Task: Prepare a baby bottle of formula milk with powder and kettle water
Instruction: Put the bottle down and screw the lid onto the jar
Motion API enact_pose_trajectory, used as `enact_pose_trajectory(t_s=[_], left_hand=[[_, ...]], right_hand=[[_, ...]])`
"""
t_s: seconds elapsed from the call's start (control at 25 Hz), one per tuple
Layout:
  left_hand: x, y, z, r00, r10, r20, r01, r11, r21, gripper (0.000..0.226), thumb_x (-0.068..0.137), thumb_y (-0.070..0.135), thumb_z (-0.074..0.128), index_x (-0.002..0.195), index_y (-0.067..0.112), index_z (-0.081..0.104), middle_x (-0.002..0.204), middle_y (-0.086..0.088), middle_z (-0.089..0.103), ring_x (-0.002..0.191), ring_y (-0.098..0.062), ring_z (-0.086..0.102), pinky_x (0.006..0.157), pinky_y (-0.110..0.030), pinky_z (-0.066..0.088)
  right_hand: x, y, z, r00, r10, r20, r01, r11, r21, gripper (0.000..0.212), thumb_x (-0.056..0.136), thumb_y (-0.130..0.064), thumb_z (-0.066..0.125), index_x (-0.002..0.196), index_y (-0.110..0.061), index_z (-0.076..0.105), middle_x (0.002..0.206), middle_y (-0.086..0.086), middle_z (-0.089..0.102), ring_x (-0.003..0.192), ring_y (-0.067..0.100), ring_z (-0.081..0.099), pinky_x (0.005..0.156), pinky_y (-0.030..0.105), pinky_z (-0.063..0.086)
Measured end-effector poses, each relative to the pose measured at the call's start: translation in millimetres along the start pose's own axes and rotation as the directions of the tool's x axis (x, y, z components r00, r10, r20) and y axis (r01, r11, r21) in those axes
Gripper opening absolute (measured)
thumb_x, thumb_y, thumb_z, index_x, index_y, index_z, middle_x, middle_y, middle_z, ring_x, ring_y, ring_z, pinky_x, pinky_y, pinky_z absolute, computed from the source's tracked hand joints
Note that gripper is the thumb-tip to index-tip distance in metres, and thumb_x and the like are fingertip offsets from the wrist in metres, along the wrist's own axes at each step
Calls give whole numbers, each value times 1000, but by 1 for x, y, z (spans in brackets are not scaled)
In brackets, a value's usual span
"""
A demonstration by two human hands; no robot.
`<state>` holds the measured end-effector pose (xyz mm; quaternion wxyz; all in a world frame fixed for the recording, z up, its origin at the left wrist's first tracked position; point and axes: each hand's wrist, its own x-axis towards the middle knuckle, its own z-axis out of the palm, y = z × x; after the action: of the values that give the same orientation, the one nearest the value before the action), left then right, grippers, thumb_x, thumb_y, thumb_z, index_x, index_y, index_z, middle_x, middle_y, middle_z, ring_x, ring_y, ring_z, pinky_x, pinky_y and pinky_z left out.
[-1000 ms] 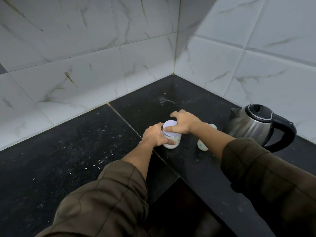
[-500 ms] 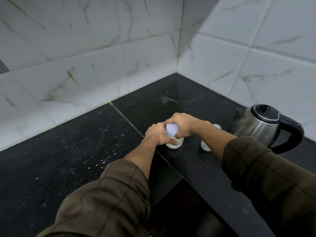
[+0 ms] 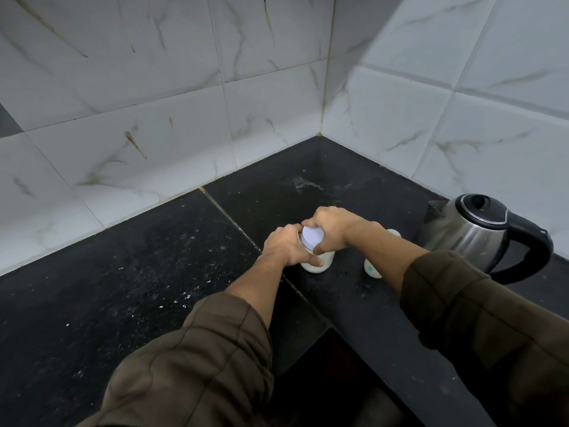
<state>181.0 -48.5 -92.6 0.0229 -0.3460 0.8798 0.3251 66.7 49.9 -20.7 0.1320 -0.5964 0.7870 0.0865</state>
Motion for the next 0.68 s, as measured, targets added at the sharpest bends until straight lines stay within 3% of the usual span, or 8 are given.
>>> enact_pose_trajectory(t_s=[0.16, 0.28, 0.36, 0.52, 0.6, 0.68], left_hand=[[0, -3, 3, 999, 12, -30, -13, 1000, -3, 79, 48, 59, 95, 117, 31, 67, 103, 10, 73, 98, -18, 68, 91, -43, 58], [-1, -2, 2, 1000, 12, -22, -12, 1000, 3, 79, 52, 57, 96, 121, 29, 66, 104, 9, 73, 97, -16, 68, 90, -42, 58], [0, -1, 2, 999, 17, -29, -16, 1000, 20, 76, 53, 58, 95, 117, 29, 67, 102, 9, 73, 96, -17, 68, 89, -42, 58], [-2, -2, 3, 999, 18, -46, -17, 1000, 19, 69, 51, 58, 94, 108, 32, 68, 96, 11, 72, 93, -16, 68, 88, -42, 59], [-1, -2, 4, 998, 21, -54, -21, 1000, 12, 65, 51, 57, 94, 105, 32, 68, 93, 12, 73, 91, -15, 68, 88, -42, 59], [-2, -2, 4, 998, 21, -59, -20, 1000, 14, 64, 52, 58, 94, 104, 32, 68, 91, 12, 73, 90, -15, 68, 88, -42, 59]], right_hand=[[1, 4, 4, 999, 39, -36, -37, 998, 57, 57, 79, -44, 79, 130, -24, 64, 116, 4, 59, 104, 23, 57, 79, 35, 48], [-1, 3, 3, 998, 37, -40, -35, 997, 66, 54, 77, -47, 79, 125, -26, 67, 115, 3, 59, 102, 22, 58, 84, 39, 54], [2, 1, 4, 996, 71, -47, -71, 997, 6, 54, 78, -57, 74, 121, -25, 69, 114, 4, 61, 98, 21, 57, 85, 39, 54], [9, 0, 10, 977, 198, -84, -197, 980, 23, 61, 75, -73, 66, 102, -19, 71, 99, 3, 66, 87, 22, 63, 72, 36, 54], [10, -3, 16, 968, 218, -123, -214, 976, 38, 62, 81, -71, 62, 109, -17, 70, 106, 6, 63, 88, 22, 61, 72, 35, 51], [6, -3, 19, 975, 192, -111, -190, 981, 31, 66, 86, -70, 56, 128, -19, 63, 118, 8, 59, 95, 25, 59, 80, 38, 52]])
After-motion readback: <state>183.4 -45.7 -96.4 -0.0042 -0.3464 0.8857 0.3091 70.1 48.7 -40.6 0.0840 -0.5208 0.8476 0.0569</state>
